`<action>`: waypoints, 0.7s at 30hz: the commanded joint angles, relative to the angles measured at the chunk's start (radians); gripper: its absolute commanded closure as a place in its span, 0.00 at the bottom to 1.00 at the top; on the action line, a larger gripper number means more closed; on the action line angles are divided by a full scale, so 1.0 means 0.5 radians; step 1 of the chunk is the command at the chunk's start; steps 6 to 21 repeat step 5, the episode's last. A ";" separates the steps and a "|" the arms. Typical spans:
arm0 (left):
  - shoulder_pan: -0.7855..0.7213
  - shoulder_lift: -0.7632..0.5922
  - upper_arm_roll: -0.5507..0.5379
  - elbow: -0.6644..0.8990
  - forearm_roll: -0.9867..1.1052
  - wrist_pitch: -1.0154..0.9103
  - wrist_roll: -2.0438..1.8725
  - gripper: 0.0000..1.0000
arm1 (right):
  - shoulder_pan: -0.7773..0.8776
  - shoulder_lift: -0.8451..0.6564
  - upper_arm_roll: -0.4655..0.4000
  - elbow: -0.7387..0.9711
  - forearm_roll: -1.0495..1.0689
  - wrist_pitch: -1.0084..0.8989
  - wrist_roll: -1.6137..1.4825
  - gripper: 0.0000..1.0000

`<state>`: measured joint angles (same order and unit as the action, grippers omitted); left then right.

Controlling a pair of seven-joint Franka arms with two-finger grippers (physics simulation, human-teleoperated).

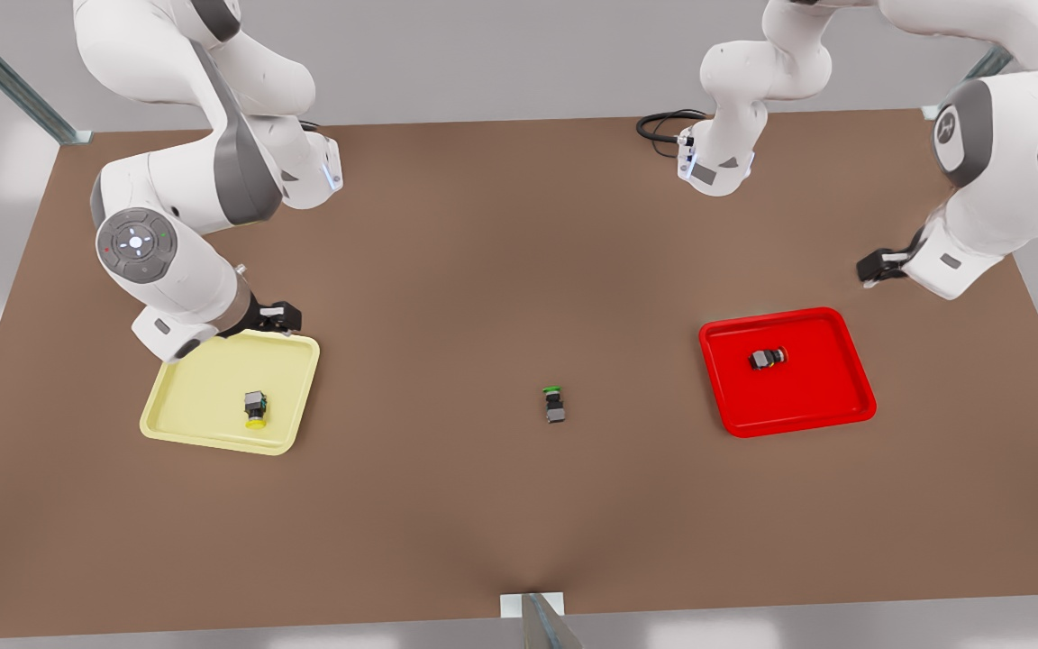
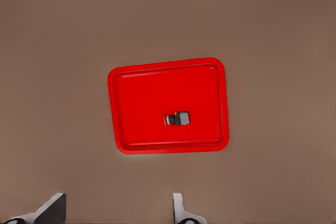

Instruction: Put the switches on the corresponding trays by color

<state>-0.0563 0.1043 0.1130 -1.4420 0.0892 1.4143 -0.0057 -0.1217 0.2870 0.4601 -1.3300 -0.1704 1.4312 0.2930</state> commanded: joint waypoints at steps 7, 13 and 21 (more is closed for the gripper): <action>0.014 0.000 0.010 0.012 -0.237 -0.003 -0.019 0.00 | 0.001 0.000 0.000 0.000 0.000 0.000 0.000 0.00; 0.014 0.000 0.010 0.012 -0.237 -0.003 -0.019 0.00 | 0.001 0.000 0.000 0.000 0.000 0.000 0.000 0.00; 0.014 0.000 0.010 0.012 -0.237 -0.003 -0.019 0.00 | 0.001 0.000 0.000 0.000 0.000 0.000 0.000 0.00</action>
